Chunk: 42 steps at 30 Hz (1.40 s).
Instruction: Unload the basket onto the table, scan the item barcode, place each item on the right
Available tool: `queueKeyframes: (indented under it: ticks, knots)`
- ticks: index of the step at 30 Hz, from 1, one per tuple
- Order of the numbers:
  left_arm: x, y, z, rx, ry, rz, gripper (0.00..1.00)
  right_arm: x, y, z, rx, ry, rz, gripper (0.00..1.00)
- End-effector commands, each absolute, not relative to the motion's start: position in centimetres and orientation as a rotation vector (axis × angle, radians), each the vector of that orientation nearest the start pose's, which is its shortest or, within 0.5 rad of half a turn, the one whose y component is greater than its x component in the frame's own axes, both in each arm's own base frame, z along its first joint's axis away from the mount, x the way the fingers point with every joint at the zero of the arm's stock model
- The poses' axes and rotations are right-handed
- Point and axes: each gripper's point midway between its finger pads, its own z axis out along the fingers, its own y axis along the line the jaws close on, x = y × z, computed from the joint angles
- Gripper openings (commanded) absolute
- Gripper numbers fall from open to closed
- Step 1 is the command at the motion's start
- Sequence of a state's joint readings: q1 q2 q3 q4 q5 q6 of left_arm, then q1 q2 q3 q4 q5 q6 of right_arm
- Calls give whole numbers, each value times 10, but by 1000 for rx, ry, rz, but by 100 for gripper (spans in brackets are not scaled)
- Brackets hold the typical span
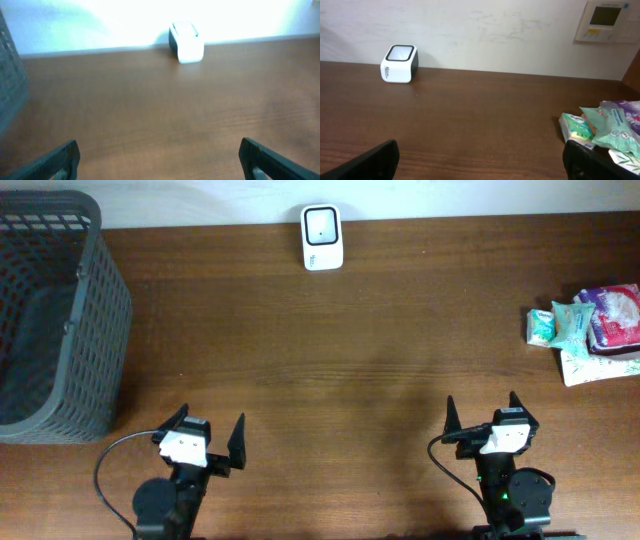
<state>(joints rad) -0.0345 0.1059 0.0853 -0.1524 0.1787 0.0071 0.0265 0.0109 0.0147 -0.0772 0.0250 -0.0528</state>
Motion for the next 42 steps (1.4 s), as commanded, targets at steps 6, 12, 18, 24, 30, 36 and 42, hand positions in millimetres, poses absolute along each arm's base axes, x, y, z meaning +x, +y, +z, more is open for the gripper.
queueKeyframes:
  ticks: [6, 12, 18, 24, 30, 36, 42]
  knots:
    - [246, -7, 185, 59, 1532, -29, 99, 246, 2, 155, -43, 1650, -42, 99]
    - [246, 10, 157, -88, 1645, 1, 99, 246, 2, 155, -43, 1650, -42, 99]
    - [246, 3, 156, -60, 1650, -18, 99, 246, 2, 155, -43, 1650, -42, 99]
    - [246, -2, 155, -22, 1654, -22, 99, 246, 2, 155, -43, 1650, -42, 99]
    - [246, -2, 155, -21, 1654, -22, 99, 246, 2, 155, -43, 1650, -42, 99]
    - [246, -2, 155, -18, 1654, -19, 99, 246, 2, 155, -44, 1650, -42, 99]
    - [246, -1, 156, -21, 1650, -17, 99, 246, 2, 155, -44, 1650, -42, 99]
